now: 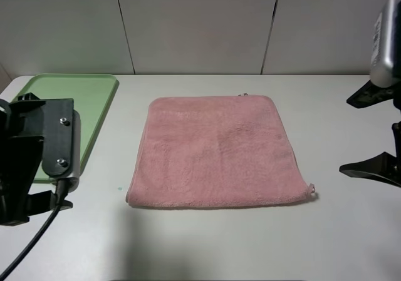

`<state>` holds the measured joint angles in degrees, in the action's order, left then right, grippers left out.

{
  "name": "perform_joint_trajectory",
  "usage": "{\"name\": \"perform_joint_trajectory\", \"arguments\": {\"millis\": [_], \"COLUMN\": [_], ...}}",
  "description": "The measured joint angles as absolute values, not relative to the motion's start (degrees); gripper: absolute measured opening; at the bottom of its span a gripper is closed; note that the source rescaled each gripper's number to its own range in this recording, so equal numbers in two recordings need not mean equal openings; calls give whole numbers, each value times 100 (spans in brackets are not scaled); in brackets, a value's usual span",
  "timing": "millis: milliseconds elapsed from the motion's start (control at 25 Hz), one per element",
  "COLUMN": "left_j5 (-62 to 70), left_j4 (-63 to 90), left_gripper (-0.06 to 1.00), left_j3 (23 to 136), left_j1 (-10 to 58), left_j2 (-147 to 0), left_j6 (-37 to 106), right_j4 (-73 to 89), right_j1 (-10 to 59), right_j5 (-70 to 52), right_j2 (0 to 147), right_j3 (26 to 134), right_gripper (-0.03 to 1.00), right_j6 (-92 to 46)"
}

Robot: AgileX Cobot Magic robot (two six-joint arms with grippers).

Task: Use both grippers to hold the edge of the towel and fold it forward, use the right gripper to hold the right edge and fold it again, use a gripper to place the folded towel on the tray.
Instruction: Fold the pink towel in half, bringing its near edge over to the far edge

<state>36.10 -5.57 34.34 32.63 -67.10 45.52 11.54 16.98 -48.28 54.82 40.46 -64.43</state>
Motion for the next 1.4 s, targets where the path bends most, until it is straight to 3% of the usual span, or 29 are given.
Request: {"name": "perform_joint_trajectory", "arguments": {"millis": [1000,1400], "left_j5": [1026,255], "left_j4": [-1067,-1067], "left_gripper": [94,98], "left_j3": [3443,3454], "left_j1": [3283,4203], "left_j2": [-9428,-10093], "left_j6": [5459,5513], "right_j4": [1068,1068], "right_j1": [1698,1698], "right_j5": [-4088,-3942], "right_j2": [7038,7352], "right_j3": [4046,4046], "right_gripper": [100,100], "right_j6": [-6482,-6482]}}
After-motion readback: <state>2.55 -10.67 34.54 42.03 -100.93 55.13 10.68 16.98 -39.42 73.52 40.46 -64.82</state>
